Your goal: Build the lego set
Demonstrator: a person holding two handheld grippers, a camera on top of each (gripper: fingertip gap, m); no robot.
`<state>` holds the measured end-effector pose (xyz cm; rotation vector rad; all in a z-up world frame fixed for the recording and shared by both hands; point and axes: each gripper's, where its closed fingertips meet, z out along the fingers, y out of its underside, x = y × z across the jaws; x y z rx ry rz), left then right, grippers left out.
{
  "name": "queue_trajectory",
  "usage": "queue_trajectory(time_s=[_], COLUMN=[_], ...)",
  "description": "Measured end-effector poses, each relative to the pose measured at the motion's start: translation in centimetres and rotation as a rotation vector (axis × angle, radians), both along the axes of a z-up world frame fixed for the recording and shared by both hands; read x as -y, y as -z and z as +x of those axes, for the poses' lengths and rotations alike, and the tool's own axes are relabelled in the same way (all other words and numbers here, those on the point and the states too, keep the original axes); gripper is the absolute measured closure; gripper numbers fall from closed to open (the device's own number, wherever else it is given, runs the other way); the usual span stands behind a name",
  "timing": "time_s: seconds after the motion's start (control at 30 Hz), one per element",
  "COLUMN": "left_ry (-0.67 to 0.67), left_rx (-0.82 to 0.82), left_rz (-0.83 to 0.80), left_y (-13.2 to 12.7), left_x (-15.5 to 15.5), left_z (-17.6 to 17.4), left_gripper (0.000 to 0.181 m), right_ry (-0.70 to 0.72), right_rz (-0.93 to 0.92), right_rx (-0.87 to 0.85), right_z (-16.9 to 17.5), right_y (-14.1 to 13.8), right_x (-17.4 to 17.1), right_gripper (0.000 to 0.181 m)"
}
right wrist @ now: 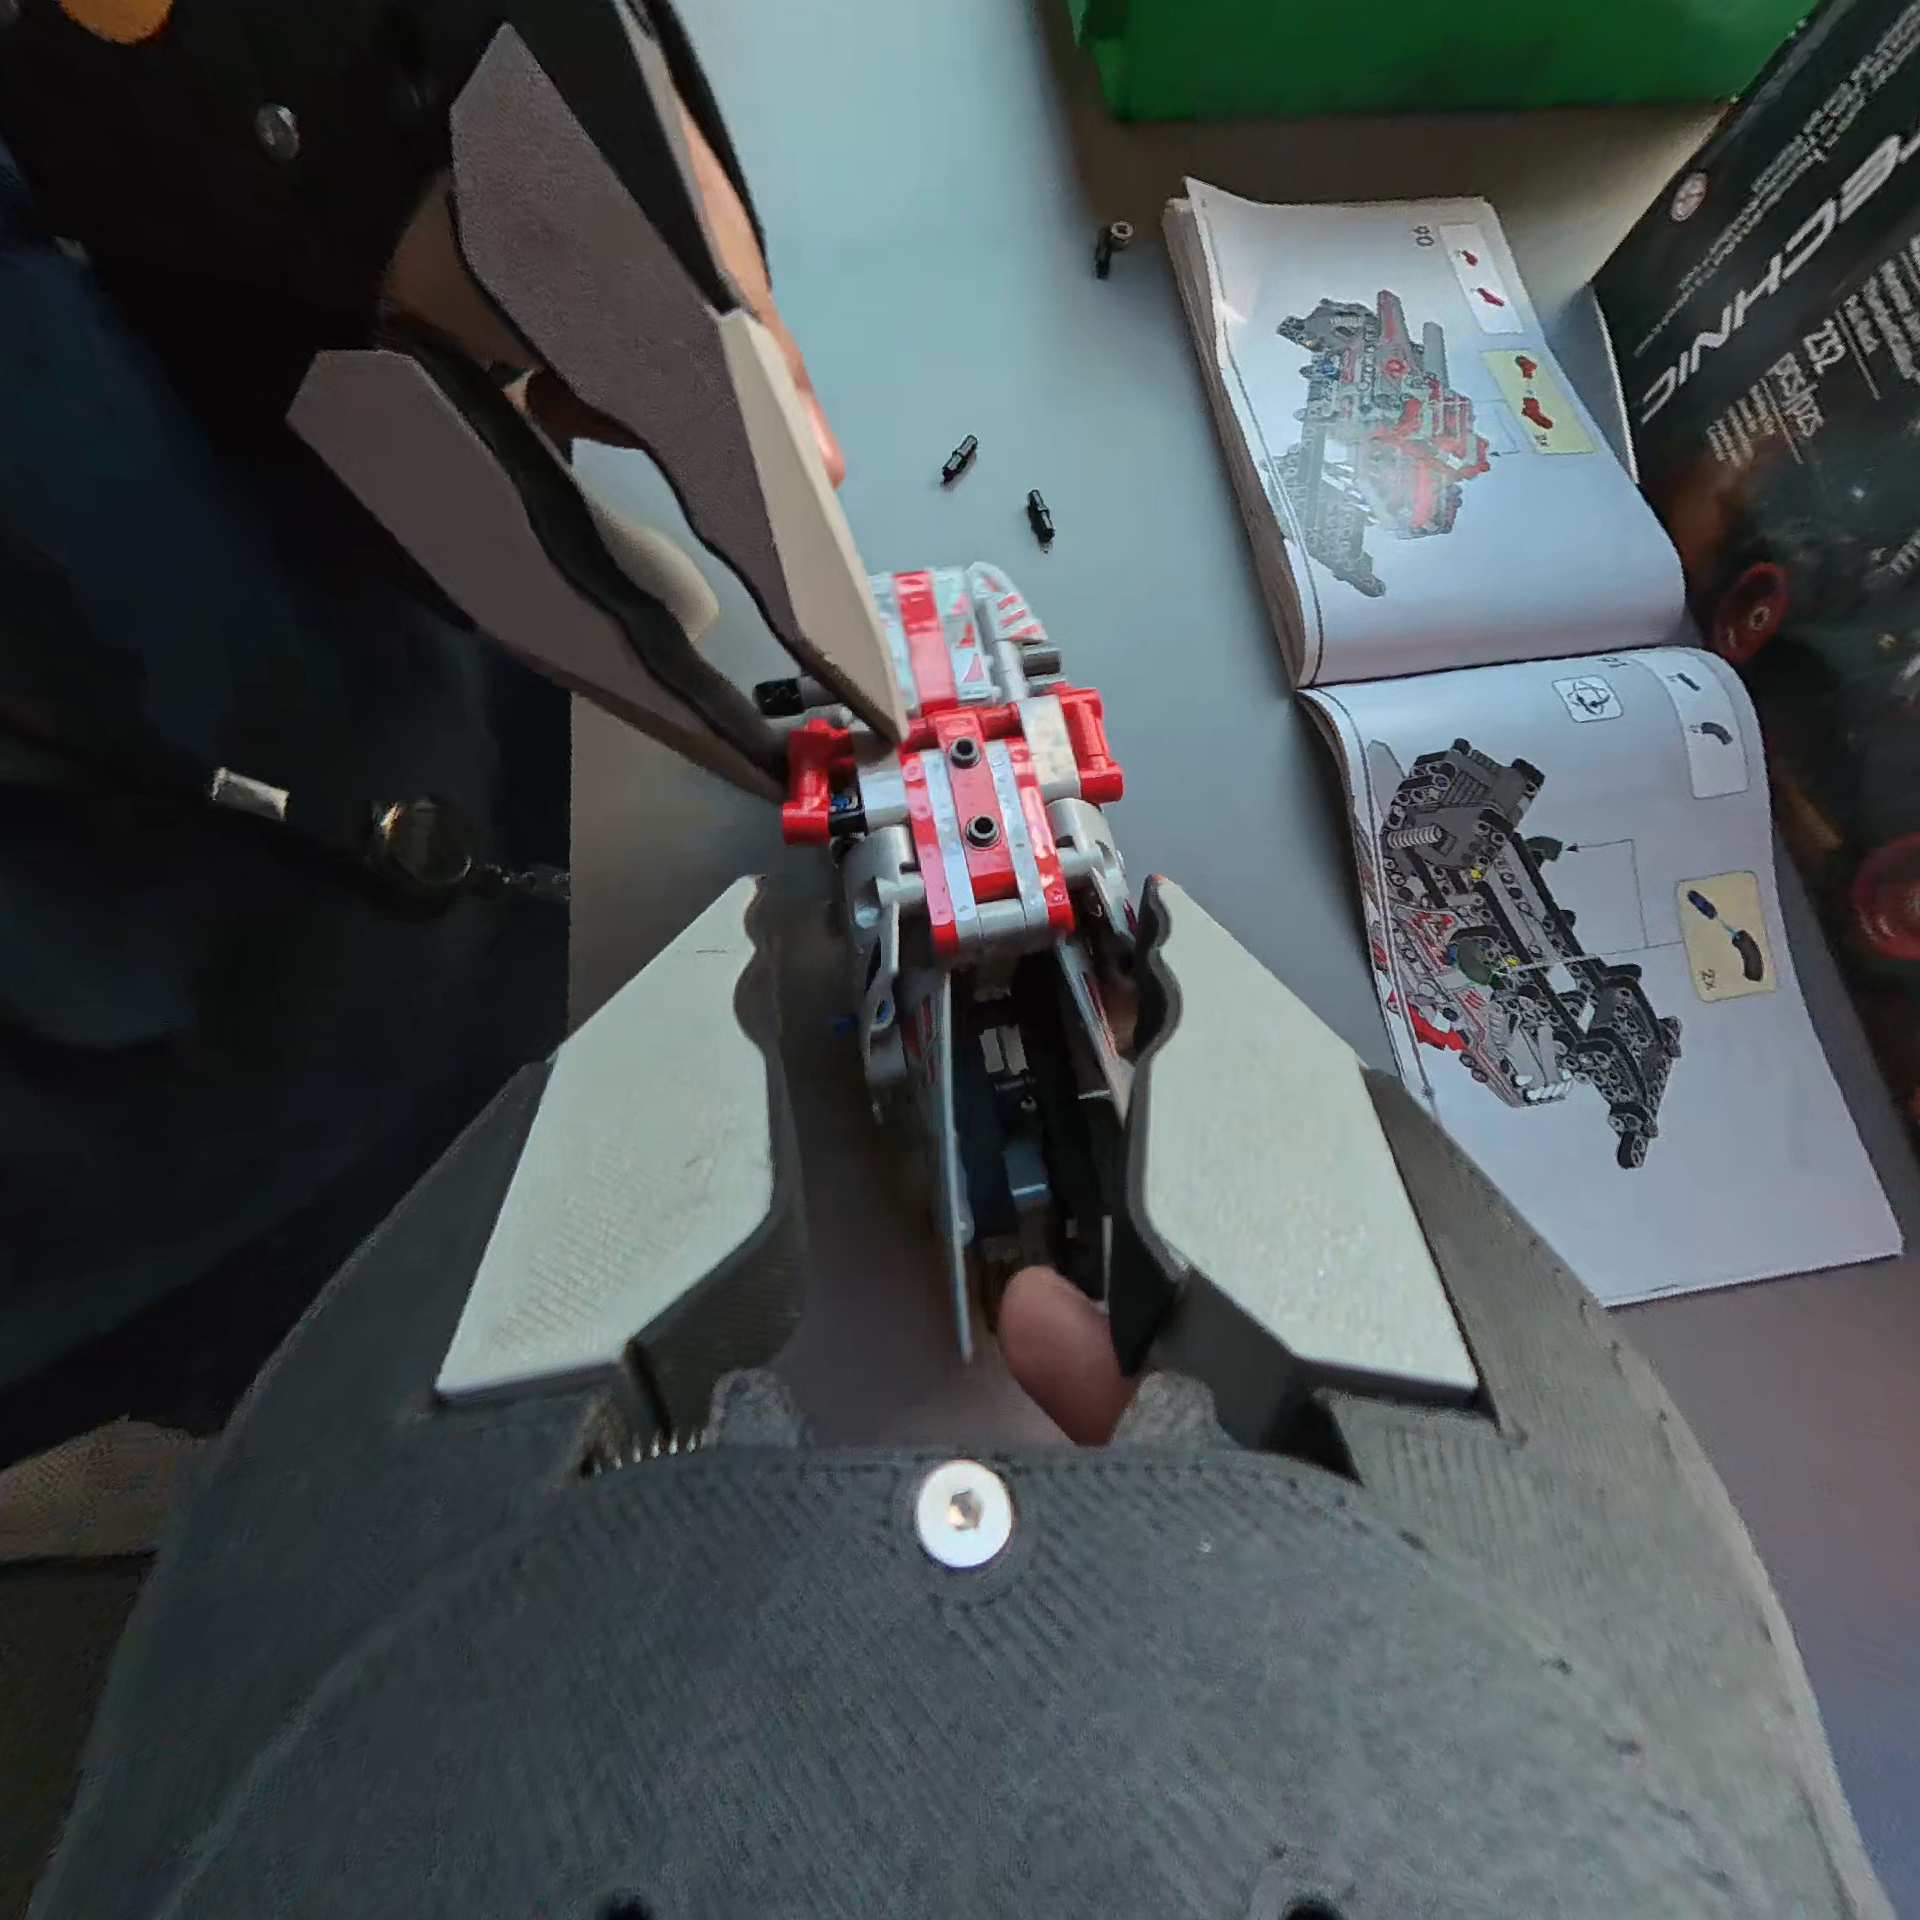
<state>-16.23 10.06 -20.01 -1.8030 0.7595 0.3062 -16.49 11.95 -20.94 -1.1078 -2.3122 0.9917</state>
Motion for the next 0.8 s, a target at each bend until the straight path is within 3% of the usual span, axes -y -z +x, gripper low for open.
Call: queue_trajectory(time_s=[0.03, 0.17, 0.23, 0.33, 0.4, 0.63, 0.8], left_ry=[0.003, 0.035, 0.024, 0.024, -0.003, -0.042, -0.031], left_rx=[-0.001, -0.027, -0.032, -0.036, 0.007, -0.023, -0.032], left_rz=[0.010, 0.043, 0.042, 0.051, 0.046, 0.067, 0.075], left_y=[0.0, 0.0, 0.0, 0.0, 0.0, 0.0, 0.0], left_x=[0.1, 0.7, 1.0, 1.5, 1.6, 1.7, 1.8], left_z=[0.0, -0.4, -0.9, -0.6, -0.5, -0.7, -0.6], left_gripper=[0.166, 0.167, 0.167, 0.168, 0.167, 0.170, 0.170], right_ry=[-0.022, -0.065, -0.055, -0.083, -0.030, 0.053, 0.066], right_rz=[-0.001, -0.113, -0.180, -0.264, -0.215, -0.185, -0.194], right_rx=[-0.006, 0.038, 0.119, 0.220, 0.189, 0.063, 0.072], right_z=[0.2, -0.3, -0.8, -0.5, -1.1, -1.1, -1.1], right_y=[0.0, -0.8, -0.8, -0.9, -0.3, -0.4, -0.4], right_x=[-0.1, 0.2, 0.6, 2.0, 1.6, 1.7, 1.7], right_gripper=[0.116, 0.136, 0.135, 0.115, 0.131, 0.132, 0.132])
